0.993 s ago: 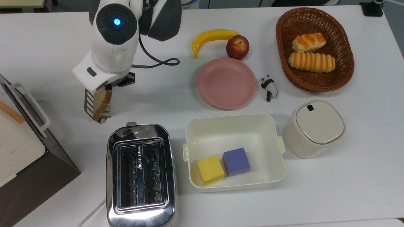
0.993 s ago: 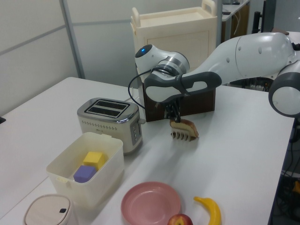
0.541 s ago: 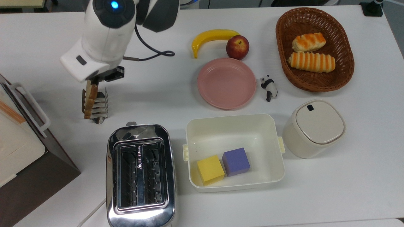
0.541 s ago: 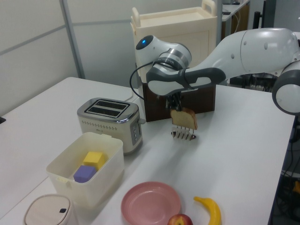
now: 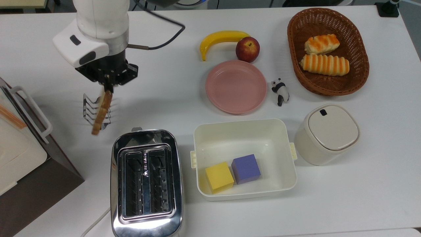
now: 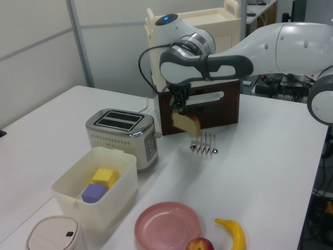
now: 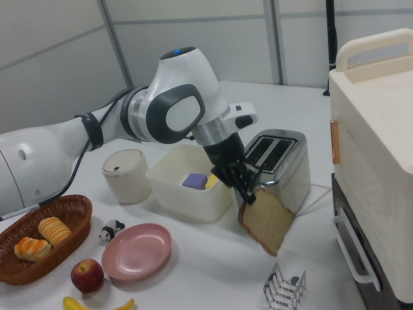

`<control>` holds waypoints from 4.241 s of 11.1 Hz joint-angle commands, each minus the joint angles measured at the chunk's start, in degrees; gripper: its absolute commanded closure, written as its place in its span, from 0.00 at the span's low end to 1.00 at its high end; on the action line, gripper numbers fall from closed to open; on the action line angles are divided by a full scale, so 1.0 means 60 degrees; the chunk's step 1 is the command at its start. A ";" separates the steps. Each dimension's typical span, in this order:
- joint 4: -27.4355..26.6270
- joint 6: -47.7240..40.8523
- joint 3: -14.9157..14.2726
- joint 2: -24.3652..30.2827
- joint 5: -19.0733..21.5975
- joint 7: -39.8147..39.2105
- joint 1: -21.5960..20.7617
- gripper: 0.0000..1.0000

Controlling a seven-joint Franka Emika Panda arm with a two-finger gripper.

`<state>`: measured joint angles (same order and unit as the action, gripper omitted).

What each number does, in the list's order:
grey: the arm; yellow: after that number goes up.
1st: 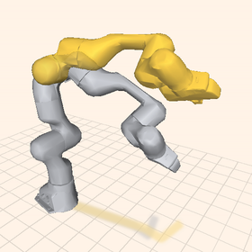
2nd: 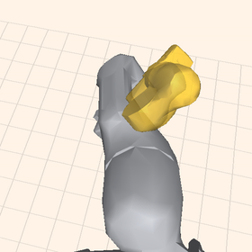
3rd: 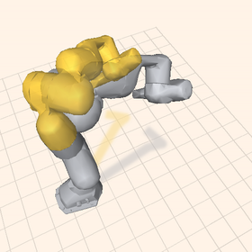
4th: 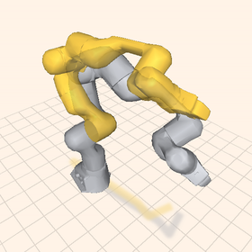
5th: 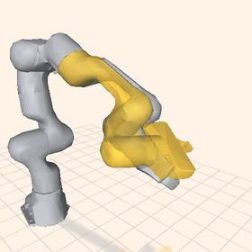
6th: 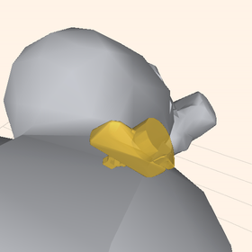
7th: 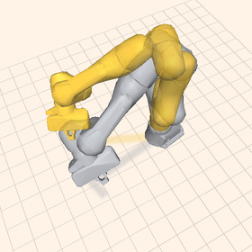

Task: Put the bread in the toaster

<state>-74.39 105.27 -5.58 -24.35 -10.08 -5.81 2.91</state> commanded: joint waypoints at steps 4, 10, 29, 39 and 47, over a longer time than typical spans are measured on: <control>-0.0126 0.3133 0.0329 0.0192 0.1679 0.0997 -0.0076 1.00; -0.0111 0.6270 0.0724 0.0192 0.3042 0.0982 -0.0090 1.00; -0.0317 0.3680 0.0799 0.0206 0.3072 0.0016 0.0378 0.45; -0.0448 0.2821 0.0769 0.0499 0.2780 -0.0072 0.0496 0.20; -0.0419 -0.0767 0.0857 0.0792 0.1433 -0.0219 0.0437 0.00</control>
<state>-75.26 106.39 -0.57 -21.34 0.63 -5.75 5.94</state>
